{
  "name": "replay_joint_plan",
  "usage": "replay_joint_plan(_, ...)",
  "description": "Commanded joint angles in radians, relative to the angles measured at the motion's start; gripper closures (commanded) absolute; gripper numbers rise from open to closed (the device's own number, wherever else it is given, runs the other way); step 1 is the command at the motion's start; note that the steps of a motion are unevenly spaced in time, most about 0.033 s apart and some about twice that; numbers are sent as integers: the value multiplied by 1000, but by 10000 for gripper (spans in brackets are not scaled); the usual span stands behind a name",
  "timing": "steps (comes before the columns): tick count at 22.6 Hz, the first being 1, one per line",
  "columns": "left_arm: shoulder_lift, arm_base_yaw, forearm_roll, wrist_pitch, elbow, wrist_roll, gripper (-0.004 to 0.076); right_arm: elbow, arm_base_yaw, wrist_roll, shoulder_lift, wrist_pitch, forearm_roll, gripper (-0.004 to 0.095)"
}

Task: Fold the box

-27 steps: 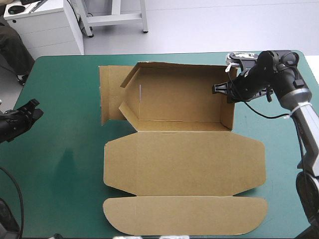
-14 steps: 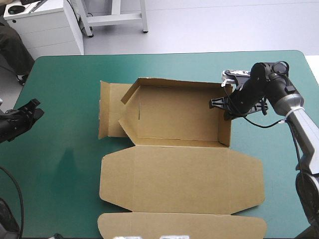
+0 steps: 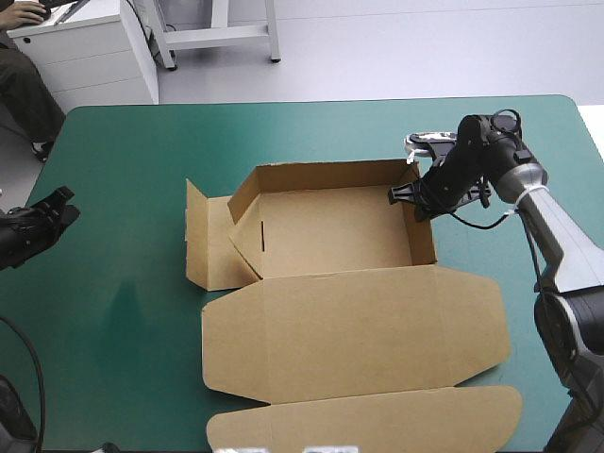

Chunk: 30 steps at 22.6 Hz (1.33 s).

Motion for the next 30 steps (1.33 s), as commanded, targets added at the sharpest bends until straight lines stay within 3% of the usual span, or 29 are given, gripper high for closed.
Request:
replay_joint_plan(1, -39, -5, -53, -2, -23, 1, 719, -28, -2, -25, -38, 41, 2, 726)
replay_joint_plan(7, -39, -5, -53, -6, -23, 1, 719, -67, -2, -9, -38, 41, 6, 164)
replay_joint_plan(8, -39, -5, -53, -8, -23, 1, 719, -83, -2, 7, -38, 41, 6, 133)
replay_joint_plan(16, -39, -5, -53, -8, -23, 1, 719, -187, -2, 108, -75, 41, 2, 126)
replay_joint_plan(24, -39, -5, -49, -10, -23, 1, 719, -180, -2, 145, -246, 43, -69, 126)
replay_joint_plan(30, -39, -5, -46, -10, -23, 1, 719, -33, -2, 161, -204, 27, -81, 126)
